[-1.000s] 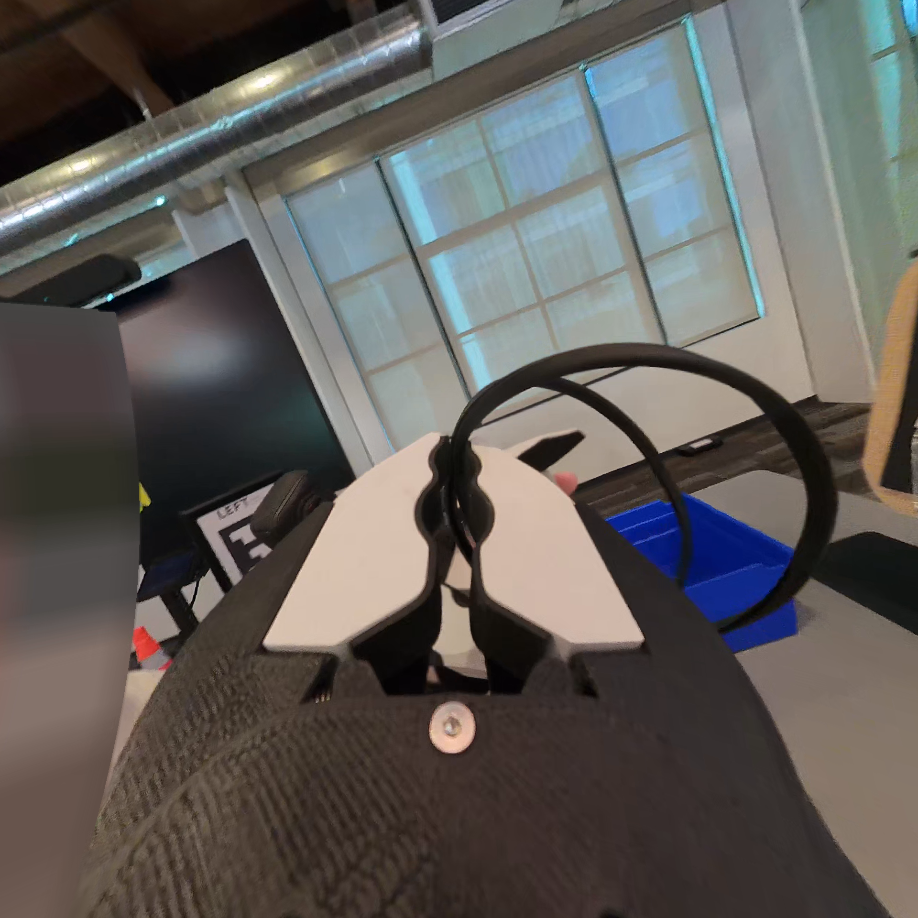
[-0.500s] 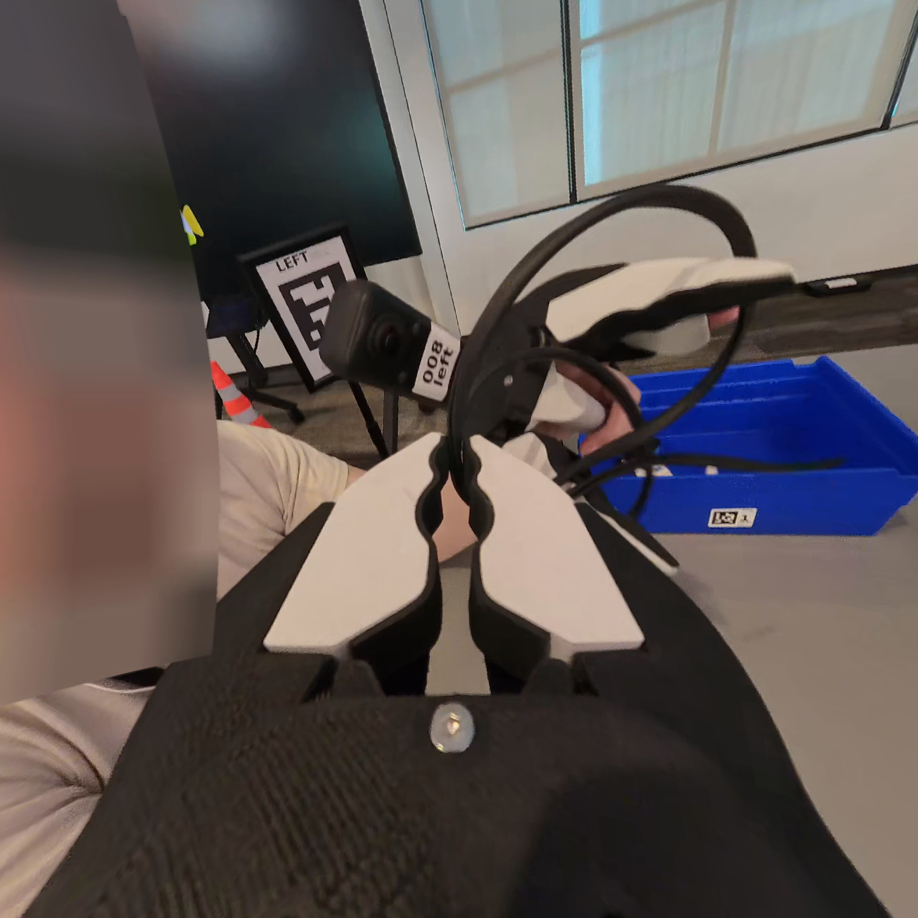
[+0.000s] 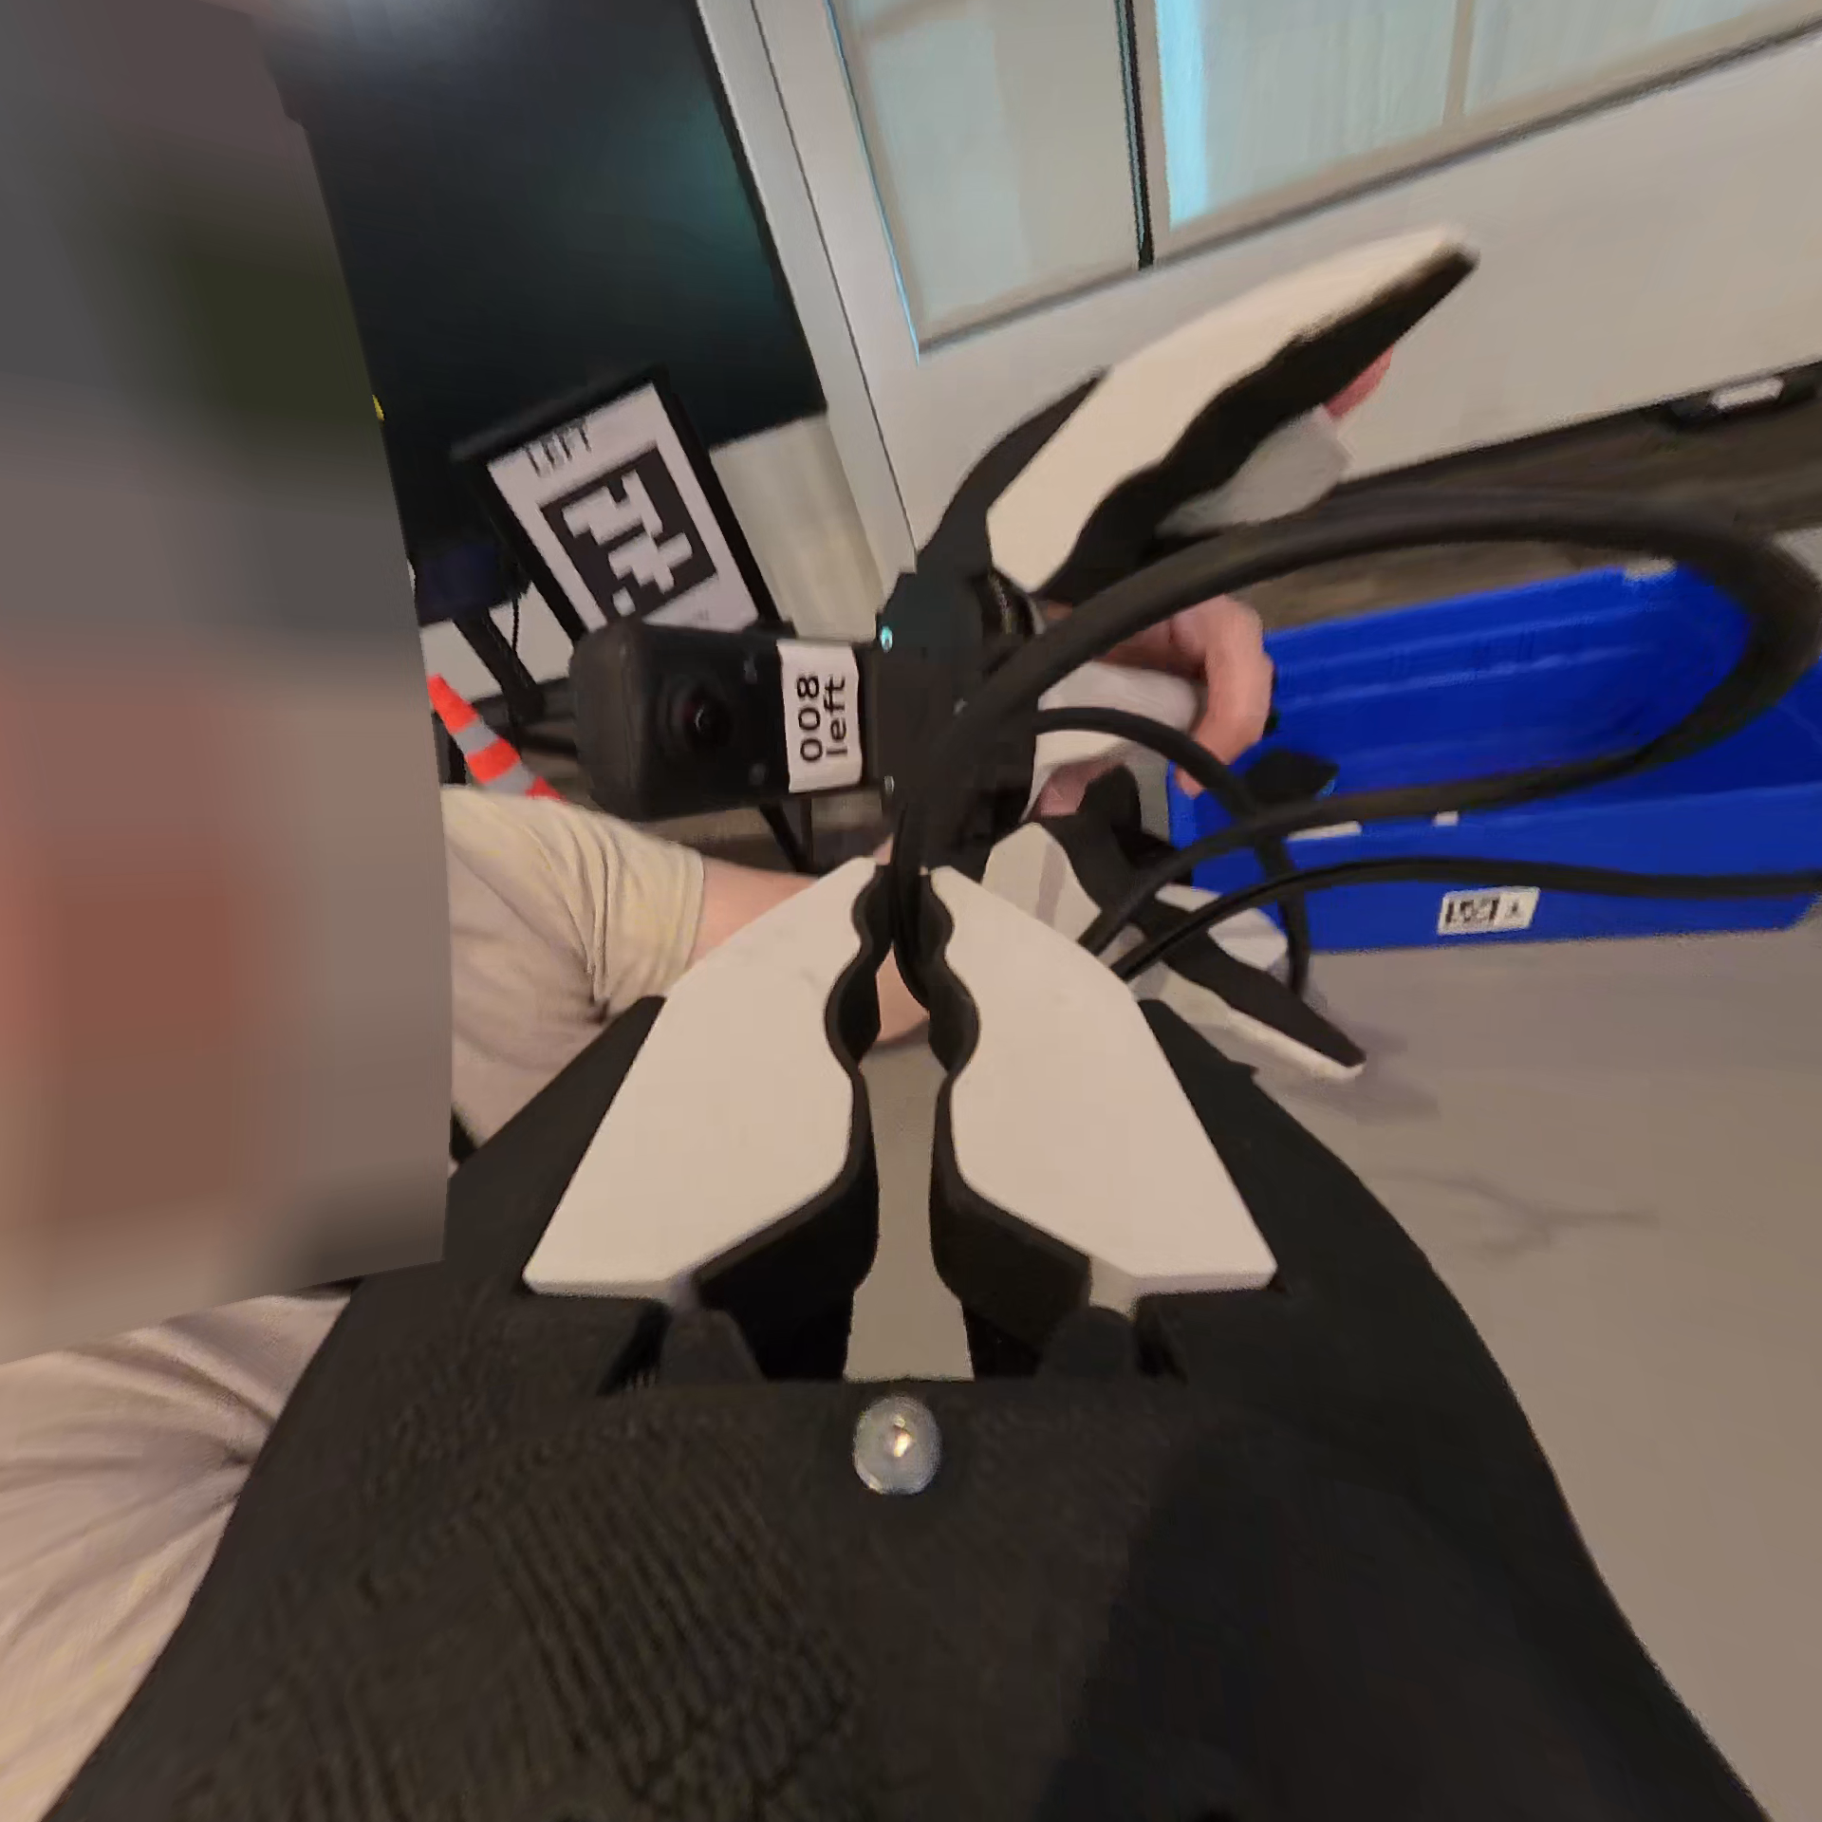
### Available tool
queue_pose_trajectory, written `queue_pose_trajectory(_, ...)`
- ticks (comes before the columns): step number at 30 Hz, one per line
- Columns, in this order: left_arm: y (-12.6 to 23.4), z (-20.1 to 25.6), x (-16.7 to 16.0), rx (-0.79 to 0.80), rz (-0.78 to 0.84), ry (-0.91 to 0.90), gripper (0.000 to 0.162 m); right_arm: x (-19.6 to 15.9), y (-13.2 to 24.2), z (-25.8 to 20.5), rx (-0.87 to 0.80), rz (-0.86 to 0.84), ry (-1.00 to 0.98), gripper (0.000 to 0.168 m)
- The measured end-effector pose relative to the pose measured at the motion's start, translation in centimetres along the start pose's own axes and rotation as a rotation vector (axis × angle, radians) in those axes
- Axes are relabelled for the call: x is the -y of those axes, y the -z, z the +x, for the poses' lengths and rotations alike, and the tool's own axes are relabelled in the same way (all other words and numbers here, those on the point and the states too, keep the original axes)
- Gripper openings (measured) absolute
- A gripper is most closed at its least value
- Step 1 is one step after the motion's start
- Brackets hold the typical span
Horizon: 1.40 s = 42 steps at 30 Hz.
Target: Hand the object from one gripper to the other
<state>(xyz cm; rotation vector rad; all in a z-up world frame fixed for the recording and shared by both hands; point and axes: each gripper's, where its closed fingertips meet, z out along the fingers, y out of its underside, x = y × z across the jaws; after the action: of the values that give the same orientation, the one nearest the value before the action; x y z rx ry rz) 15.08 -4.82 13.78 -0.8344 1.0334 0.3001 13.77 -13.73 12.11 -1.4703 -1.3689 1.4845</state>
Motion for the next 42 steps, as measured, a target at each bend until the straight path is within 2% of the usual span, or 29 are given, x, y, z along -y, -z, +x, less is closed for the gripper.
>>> queue_pose_trajectory(1, 0.0, 0.6, 0.0, -0.019, -0.003, -0.029, 0.115, -0.7, 0.0, 0.0, 0.000, -0.035, -0.002, 0.005)
queue_pose_trajectory(6, -0.9, 3.0, -1.3, -0.050, -0.087, -0.216, 0.117, -4.4, -0.1, 1.6, -0.088, -0.230, -0.021, 0.005)
queue_pose_trajectory(9, -1.4, 4.0, -1.2, -0.050, -0.080, -0.256, 0.115, -6.1, -0.4, 2.1, -0.103, -0.325, -0.036, 0.005)
queue_pose_trajectory(13, -1.2, 4.4, 0.2, -0.009, 0.013, -0.333, 0.092, -5.8, -0.5, 1.3, -0.063, -0.313, -0.008, 0.005)
queue_pose_trajectory(17, -1.0, 4.5, 1.5, 0.020, 0.071, -0.341, 0.083, -5.2, 0.4, 0.2, -0.016, -0.263, 0.010, 0.005)
queue_pose_trajectory(21, -0.3, 4.0, 3.1, 0.096, 0.164, -0.337, 0.019, -3.8, 1.4, -1.2, 0.031, -0.169, 0.045, 0.005)
queue_pose_trajectory(23, -0.3, 4.0, 3.2, 0.091, 0.162, -0.310, 0.010, -3.2, 1.8, -1.6, 0.029, -0.133, 0.064, 0.005)
queue_pose_trajectory(29, -0.9, 4.0, 1.8, 0.050, 0.077, -0.279, 0.004, -2.5, 2.5, 0.0, -0.151, -0.112, 0.060, 0.006)
queue_pose_trajectory(32, -1.1, 3.7, 1.2, 0.047, 0.043, -0.269, 0.003, -1.8, 3.1, 1.1, -0.315, -0.102, 0.147, 0.008)
queue_pose_trajectory(35, -1.2, 3.0, 0.8, 0.054, 0.007, -0.228, 0.004, 0.2, 3.9, 0.6, -0.371, 0.000, 0.242, 0.016)
queue_pose_trajectory(39, -0.7, 0.4, 0.0, 0.089, -0.026, -0.066, 0.002, 2.2, 6.5, 0.0, -0.421, 0.169, 0.268, 0.029)
queue_pose_trajectory(42, 0.2, -2.1, -1.0, 0.100, -0.045, 0.081, 0.003, 1.9, 8.3, 0.2, -0.446, 0.202, 0.269, 0.029)
